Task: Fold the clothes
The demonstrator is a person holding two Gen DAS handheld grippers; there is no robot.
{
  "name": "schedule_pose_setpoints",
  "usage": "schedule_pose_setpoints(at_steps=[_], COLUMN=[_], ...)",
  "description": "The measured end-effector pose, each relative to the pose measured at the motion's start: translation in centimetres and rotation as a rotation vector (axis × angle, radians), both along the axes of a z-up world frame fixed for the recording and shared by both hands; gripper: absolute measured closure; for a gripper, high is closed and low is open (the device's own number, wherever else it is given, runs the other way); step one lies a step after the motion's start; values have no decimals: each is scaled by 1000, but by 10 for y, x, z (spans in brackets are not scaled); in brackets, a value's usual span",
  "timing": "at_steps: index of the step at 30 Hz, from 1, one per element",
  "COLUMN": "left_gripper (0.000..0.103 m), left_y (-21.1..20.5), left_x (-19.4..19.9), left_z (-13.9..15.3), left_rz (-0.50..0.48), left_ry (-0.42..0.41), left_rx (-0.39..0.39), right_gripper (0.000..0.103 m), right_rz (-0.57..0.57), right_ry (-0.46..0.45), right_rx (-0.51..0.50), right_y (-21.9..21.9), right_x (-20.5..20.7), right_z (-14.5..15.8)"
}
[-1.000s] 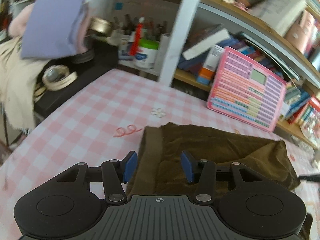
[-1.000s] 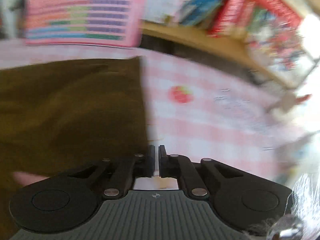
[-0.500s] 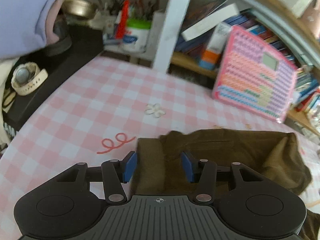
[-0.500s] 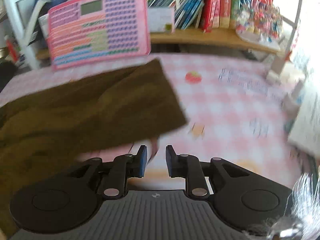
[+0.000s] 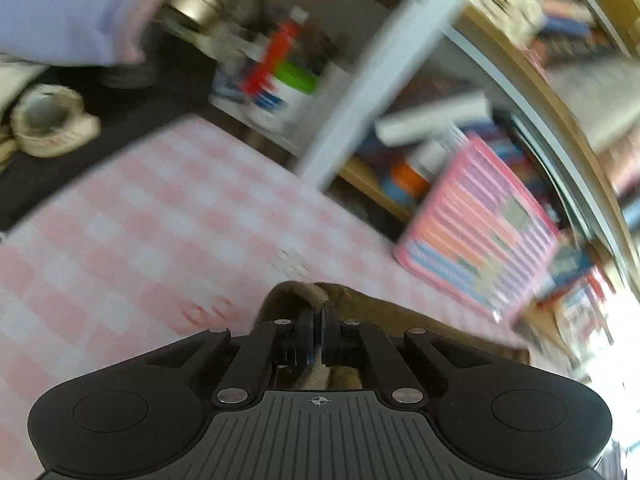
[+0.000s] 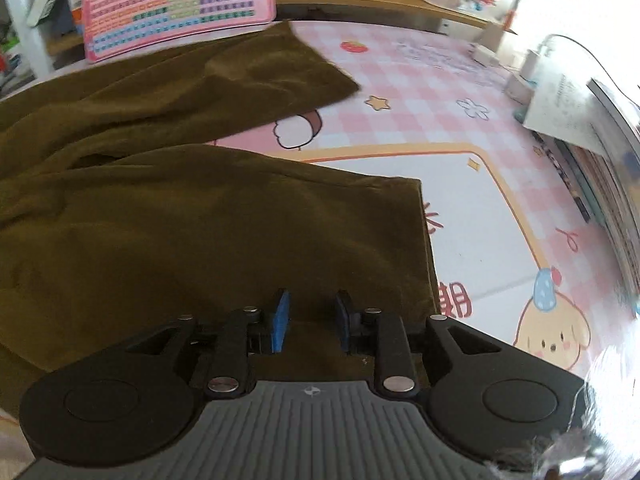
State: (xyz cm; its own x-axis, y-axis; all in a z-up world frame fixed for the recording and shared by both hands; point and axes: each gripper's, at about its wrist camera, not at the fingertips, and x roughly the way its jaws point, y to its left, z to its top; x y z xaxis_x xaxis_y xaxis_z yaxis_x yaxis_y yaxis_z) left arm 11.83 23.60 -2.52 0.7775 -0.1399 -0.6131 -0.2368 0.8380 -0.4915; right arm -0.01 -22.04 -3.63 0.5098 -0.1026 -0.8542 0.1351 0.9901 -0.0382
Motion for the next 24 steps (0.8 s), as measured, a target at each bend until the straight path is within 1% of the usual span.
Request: schedule_pose_setpoints(at_steps=[1,3,6,8,10,11,15,20,22,24], left_gripper=[101,100,93,85,68,66,64,64,64,65], left_y=[5,10,9,10,13,14,17,7,-2,-13], left_x=[8,26,31,29,19,11,-21,-60,-70,-75], left_z=[-9,-32,-38,-37,-31,-28,-20,-14,-13,-14], left_rz=[-1,-33,-59,-79,-102,-107,-141,-186,-217,-244], left_ry=[31,99,92,87,69,55,36,34,45,62], left_rx=[18,52,58,44,38,36,-9,-46,-37,17], right_gripper=[80,79,78,78,76,76,76,76,76,76], right_rz=[-2,-1,-8,-20,-23,-24,-40,-53,-57,-64], right_ry=[-3,-4,2,-1,-7,-9,-16,-38,-47,-55], right_rx=[-13,-39,-55,-54,-62,-67,-69,-74,-75,-76], right_y=[2,6,8,8,8,8,11,12,13,14], right_x=[0,0,1,1,1,1,0,-2,-3,-5], right_z=[0,-1,-1,-1,-1,-1,-2,-3,-4,-4])
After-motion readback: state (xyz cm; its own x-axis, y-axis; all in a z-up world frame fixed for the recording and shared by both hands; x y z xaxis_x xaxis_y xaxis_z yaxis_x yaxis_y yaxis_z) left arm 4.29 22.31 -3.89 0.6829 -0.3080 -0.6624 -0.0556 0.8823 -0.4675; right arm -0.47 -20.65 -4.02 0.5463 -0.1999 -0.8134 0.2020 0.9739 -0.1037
